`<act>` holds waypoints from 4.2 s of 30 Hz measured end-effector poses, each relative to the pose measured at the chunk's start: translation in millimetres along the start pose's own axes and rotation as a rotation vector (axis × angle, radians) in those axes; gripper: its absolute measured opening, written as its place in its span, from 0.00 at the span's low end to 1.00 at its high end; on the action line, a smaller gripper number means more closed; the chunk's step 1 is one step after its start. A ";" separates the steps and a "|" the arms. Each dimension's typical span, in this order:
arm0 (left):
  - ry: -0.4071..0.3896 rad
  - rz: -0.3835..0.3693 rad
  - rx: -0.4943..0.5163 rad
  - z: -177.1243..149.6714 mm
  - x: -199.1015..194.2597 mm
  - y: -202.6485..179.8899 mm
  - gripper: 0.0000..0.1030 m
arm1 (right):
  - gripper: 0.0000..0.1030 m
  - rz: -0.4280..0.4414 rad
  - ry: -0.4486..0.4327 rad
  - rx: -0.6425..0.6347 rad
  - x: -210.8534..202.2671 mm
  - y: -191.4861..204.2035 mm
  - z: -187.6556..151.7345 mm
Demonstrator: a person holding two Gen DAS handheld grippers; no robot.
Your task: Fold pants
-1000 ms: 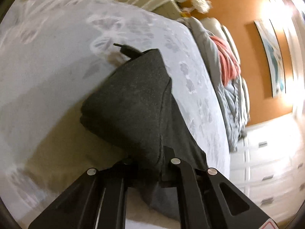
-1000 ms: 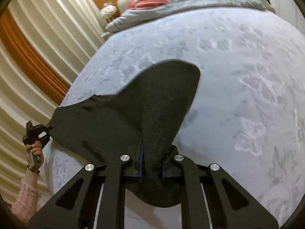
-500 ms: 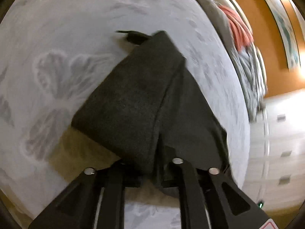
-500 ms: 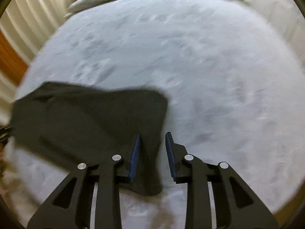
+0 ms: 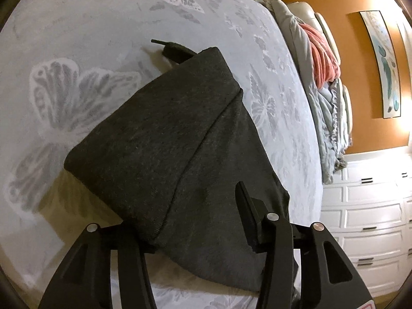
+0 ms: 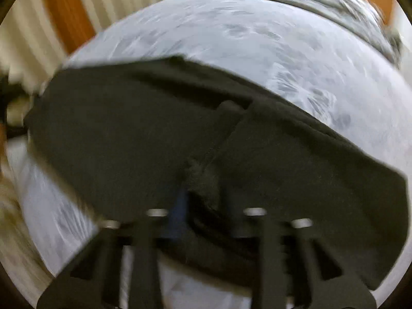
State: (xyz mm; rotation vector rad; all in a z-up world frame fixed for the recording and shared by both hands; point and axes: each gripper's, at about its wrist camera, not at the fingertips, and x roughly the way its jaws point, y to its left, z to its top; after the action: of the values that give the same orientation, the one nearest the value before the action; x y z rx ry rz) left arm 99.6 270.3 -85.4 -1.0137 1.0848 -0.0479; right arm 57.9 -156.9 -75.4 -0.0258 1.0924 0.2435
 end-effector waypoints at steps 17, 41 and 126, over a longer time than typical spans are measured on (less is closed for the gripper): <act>-0.114 -0.131 -0.108 -9.3 -24.5 38.7 0.46 | 0.67 0.080 -0.316 0.117 -104.3 -46.2 32.0; -0.040 -0.198 1.003 -227.9 35.4 -233.2 0.33 | 0.68 -0.107 -0.357 0.414 -144.6 -180.2 -11.4; 0.148 -0.065 1.106 -276.7 100.1 -188.6 0.06 | 0.14 0.470 -0.022 0.271 -86.8 -96.7 -12.9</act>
State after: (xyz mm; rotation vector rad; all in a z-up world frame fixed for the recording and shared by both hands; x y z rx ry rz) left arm 23.8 -68.8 -47.8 -0.0395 0.9430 -0.7057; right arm 28.9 -268.6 -14.4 0.4790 1.0919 0.5126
